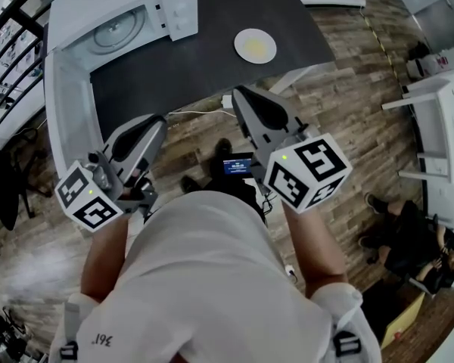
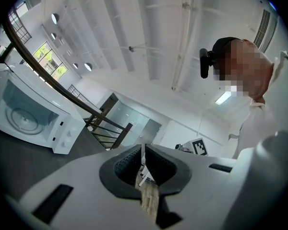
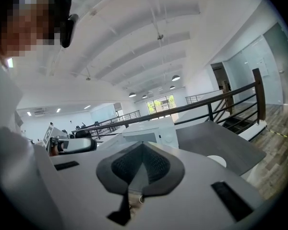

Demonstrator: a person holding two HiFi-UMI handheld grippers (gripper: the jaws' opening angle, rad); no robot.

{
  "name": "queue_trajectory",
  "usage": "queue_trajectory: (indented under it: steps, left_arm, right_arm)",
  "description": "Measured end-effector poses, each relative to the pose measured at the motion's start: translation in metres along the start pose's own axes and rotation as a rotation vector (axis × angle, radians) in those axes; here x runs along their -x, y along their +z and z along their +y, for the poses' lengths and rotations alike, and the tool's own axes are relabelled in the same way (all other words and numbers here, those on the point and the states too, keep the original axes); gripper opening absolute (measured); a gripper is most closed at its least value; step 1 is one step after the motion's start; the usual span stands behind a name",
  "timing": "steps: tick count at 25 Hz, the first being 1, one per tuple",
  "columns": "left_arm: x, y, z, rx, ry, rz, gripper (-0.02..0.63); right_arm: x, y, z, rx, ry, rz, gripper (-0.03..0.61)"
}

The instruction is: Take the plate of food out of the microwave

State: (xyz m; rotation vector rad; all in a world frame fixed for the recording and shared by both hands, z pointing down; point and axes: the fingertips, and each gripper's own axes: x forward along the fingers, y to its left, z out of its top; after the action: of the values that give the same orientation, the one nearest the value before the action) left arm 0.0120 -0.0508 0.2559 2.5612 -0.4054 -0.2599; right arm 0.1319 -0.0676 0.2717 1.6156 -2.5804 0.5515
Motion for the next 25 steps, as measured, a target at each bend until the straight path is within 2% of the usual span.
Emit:
queue_trajectory:
  steps: [7, 25]
  left_arm:
    - [0.012, -0.003, -0.013, -0.018, 0.007, 0.005, 0.029]
    - [0.024, -0.006, -0.018, -0.035, 0.011, 0.017, 0.029]
  right_arm:
    - [0.012, 0.003, 0.017, 0.027, 0.002, -0.022, 0.0]
    - [0.021, -0.002, 0.026, 0.053, -0.022, -0.026, 0.0]
